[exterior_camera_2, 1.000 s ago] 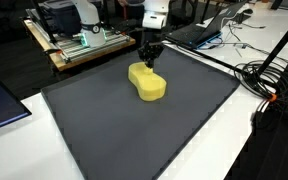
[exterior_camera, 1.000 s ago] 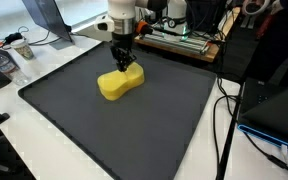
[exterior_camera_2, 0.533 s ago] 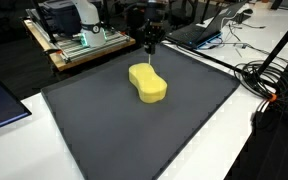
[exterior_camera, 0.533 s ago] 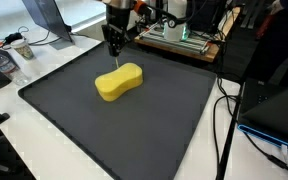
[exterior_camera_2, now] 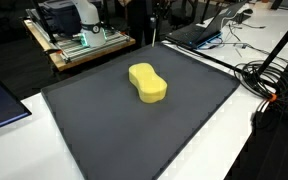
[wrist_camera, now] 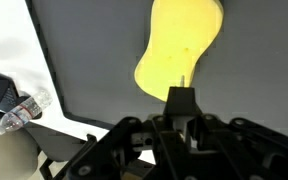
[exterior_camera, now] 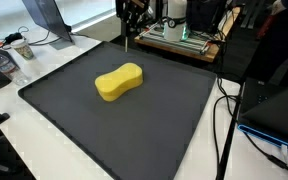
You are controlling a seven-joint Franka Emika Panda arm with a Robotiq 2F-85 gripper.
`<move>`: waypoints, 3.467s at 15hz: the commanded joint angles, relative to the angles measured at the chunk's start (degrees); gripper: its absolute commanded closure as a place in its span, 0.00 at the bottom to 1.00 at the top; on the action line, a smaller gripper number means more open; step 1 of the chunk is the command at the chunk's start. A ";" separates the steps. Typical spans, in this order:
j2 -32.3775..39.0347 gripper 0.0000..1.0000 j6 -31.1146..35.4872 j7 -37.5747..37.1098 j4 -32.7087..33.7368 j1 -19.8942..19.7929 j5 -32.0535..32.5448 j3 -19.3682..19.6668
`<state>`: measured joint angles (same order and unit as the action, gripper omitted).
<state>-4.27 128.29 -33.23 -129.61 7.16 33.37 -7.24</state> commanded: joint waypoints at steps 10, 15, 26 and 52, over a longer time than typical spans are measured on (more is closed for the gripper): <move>12.58 0.96 -18.84 -19.86 8.17 8.14 18.80 -9.83; 22.57 0.96 -26.05 -21.48 16.03 11.91 20.99 -8.66; 34.40 0.96 -32.38 -15.97 29.49 13.86 14.34 -5.90; 28.56 0.84 -13.59 9.55 33.70 -0.65 -17.59 7.62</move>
<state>24.29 114.71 -24.03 -95.99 5.47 16.33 -0.83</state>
